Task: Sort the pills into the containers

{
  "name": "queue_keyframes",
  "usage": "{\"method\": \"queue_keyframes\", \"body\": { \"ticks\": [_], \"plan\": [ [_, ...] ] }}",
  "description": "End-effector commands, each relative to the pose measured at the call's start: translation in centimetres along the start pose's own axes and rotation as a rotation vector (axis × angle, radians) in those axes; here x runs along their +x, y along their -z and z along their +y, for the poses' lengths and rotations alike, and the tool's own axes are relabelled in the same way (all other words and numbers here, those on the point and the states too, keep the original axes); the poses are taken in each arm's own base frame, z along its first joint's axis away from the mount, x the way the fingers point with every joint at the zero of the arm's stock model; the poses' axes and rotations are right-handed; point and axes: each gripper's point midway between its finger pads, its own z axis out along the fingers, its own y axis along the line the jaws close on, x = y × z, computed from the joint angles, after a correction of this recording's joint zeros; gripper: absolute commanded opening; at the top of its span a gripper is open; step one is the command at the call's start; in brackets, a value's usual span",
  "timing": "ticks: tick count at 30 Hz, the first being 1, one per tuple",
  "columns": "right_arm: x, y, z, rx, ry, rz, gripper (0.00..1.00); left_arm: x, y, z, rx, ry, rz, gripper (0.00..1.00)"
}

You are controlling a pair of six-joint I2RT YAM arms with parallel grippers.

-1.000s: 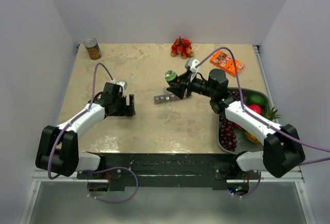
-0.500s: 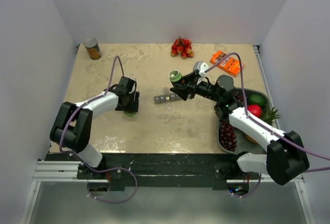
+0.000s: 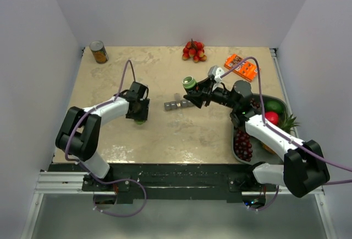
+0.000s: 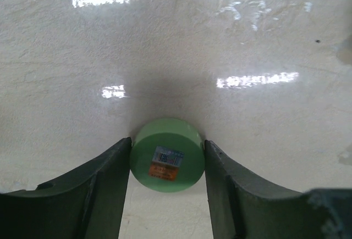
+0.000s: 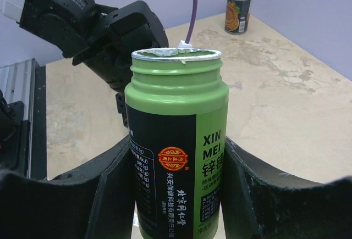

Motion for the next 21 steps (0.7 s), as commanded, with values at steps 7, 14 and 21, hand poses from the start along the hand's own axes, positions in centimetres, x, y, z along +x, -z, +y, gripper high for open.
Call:
{"method": "queue_keyframes", "body": {
  "ticks": [7, 14, 21],
  "plan": [
    [1.0, 0.7, 3.3, -0.249, 0.225, 0.021, 0.00, -6.4, 15.8, -11.5, 0.789, -0.005, -0.335, 0.17],
    [2.4, 0.2, 3.0, -0.243, 0.219, 0.087, 0.00, -8.2, 24.6, -15.2, 1.178, 0.027, -0.426, 0.16],
    [3.1, -0.2, 3.1, -0.243, 0.215, 0.121, 0.00, -8.0, 26.1, -16.0, 1.261, 0.013, -0.405, 0.16]
  ]
}}
